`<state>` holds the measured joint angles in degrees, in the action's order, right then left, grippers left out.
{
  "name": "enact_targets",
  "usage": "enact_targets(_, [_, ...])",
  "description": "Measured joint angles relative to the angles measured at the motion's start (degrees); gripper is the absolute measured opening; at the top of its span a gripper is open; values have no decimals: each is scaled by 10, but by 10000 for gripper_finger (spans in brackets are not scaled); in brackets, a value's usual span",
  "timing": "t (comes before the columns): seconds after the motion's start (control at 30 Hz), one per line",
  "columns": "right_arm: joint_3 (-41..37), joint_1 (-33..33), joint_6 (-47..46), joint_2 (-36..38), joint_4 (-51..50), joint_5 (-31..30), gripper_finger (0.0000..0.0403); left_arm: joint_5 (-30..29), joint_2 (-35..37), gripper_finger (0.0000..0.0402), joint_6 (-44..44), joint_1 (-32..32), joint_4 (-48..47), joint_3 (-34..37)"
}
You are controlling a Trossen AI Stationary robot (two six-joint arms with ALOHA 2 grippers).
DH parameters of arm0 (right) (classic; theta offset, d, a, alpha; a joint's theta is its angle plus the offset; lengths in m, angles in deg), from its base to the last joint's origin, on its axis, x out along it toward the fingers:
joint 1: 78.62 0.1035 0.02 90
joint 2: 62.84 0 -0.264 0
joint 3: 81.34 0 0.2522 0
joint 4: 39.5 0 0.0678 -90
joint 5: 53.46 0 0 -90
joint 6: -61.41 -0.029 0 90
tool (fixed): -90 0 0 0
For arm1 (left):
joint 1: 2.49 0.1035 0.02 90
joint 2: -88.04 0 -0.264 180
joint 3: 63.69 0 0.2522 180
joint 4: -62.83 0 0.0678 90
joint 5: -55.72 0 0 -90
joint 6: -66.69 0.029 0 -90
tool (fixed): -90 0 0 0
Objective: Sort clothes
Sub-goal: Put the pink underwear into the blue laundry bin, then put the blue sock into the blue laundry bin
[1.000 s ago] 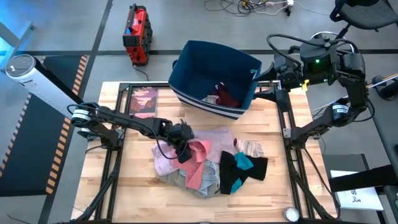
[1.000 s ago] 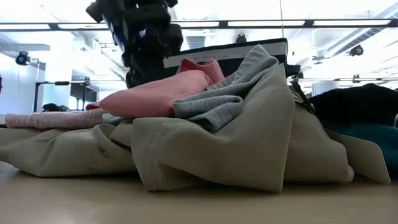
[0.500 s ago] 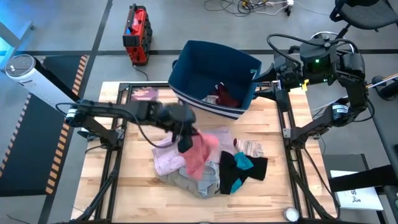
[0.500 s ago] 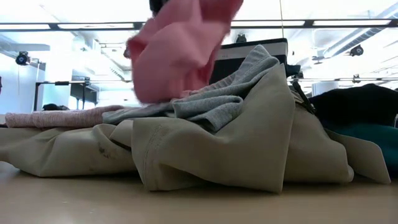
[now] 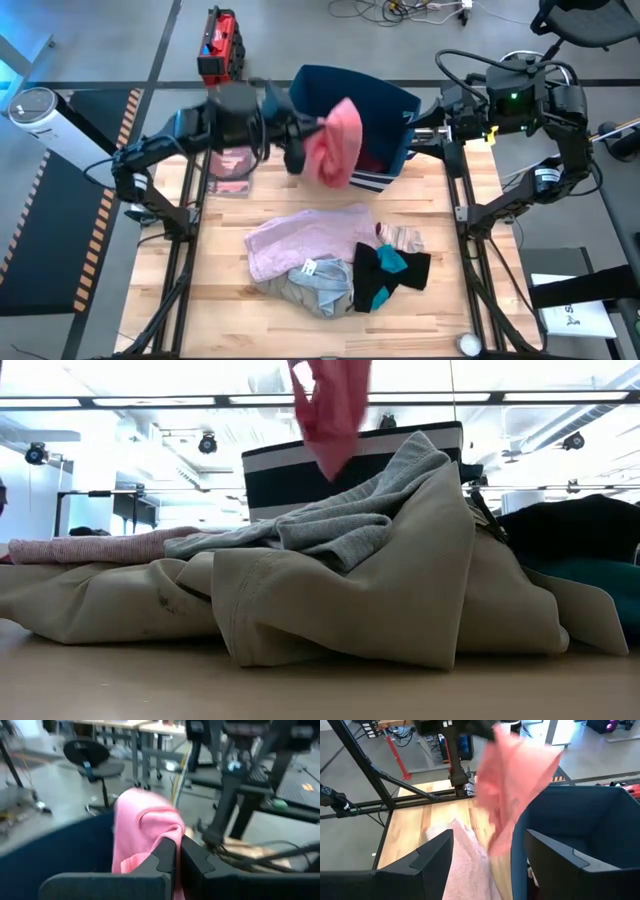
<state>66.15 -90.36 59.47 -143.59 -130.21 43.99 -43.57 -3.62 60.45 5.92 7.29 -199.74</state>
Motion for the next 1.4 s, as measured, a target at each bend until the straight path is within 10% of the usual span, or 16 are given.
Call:
enact_targets(0.3, [0,0,-10,0,14,0,220,91,-89,0,38,101,18,-127])
enact_targets(1.03, [0,0,-11,-16,8,-1,223,165,-182,4,54,218,-61,-120])
enact_targets(1.4, [0,0,3,-19,8,-1,204,179,-172,115,72,217,-81,-120])
